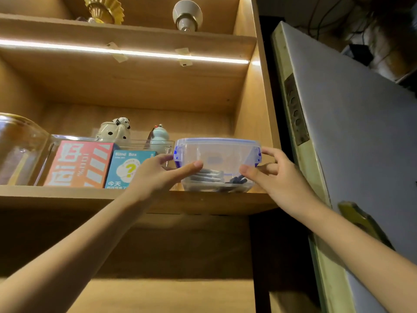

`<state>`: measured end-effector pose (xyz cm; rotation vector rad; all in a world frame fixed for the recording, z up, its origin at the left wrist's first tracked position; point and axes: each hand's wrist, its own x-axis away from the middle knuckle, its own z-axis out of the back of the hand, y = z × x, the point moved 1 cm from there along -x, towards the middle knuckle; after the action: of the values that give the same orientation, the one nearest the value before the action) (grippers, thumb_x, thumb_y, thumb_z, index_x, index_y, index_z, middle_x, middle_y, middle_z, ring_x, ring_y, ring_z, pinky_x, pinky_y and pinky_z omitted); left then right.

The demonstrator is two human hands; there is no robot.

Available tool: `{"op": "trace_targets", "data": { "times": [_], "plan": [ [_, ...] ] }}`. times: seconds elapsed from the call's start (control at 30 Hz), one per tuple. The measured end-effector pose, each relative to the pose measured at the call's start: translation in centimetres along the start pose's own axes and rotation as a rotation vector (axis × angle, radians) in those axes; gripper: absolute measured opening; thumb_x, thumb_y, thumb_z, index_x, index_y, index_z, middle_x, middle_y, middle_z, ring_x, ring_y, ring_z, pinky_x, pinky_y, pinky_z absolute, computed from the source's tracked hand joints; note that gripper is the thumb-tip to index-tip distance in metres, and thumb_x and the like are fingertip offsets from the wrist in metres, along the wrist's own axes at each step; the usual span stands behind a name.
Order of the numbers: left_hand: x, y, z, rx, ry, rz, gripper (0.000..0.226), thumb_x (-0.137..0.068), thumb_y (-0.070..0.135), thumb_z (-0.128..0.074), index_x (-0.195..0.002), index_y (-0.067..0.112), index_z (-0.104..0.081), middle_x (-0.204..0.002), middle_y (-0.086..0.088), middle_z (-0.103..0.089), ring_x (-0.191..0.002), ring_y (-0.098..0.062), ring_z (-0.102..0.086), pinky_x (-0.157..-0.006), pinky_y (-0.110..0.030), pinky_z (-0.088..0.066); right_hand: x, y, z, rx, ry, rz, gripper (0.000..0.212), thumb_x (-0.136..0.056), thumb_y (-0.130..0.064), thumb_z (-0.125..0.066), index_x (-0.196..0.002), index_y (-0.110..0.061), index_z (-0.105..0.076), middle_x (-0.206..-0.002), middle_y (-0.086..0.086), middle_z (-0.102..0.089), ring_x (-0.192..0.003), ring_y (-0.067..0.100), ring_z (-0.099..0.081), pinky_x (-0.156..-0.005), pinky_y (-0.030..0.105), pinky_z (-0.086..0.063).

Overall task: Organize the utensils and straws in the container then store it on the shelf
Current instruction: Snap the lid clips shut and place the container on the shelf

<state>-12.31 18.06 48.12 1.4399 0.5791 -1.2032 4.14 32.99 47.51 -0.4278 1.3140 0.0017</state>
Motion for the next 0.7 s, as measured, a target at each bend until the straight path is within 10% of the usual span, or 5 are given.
{"op": "trace_targets", "data": {
  "times": [0.17,0.47,0.7],
  "plan": [
    [1.1,-1.2,-1.4,-0.075,0.241,-0.158,0.085,-0.050,0.063,-0.060,-0.117,0.013,-0.045,-0.062,0.019,-0.056,-0.064,0.010,-0.052,-0.057,-0.013,-0.037,-0.1,1.6,-1.3,0.038,0.003,0.001,0.068,-0.082,-0.043,-0.060,-0.138,-0.024,-0.026,-0.117,0.002,-0.064,-0.092,0.009,-0.057,-0.061,0.008,-0.035],
    [1.3,-2.4,-3.3,-0.449,0.282,-0.272,0.049,-0.079,0.054,-0.055,-0.093,0.009,-0.067,-0.096,-0.010,-0.074,-0.091,-0.025,-0.066,-0.084,-0.044,-0.052,0.2,3.1,-3.1,0.325,0.041,0.043,0.063,-0.091,-0.040,-0.050,-0.142,-0.018,-0.020,-0.119,0.007,-0.061,-0.101,0.016,-0.056,-0.058,0.009,-0.034],
    [0.7,-2.2,-3.6,-0.638,0.192,-0.120,0.047,-0.087,0.056,-0.042,-0.095,0.016,-0.066,-0.093,-0.005,-0.071,-0.093,-0.024,-0.060,-0.092,-0.038,-0.035,0.4,2.8,-3.7,0.454,0.065,-0.011,0.056,-0.094,-0.044,-0.041,-0.138,-0.011,-0.030,-0.111,0.003,-0.065,-0.101,0.022,-0.056,-0.066,0.025,-0.032]
  ]
}}
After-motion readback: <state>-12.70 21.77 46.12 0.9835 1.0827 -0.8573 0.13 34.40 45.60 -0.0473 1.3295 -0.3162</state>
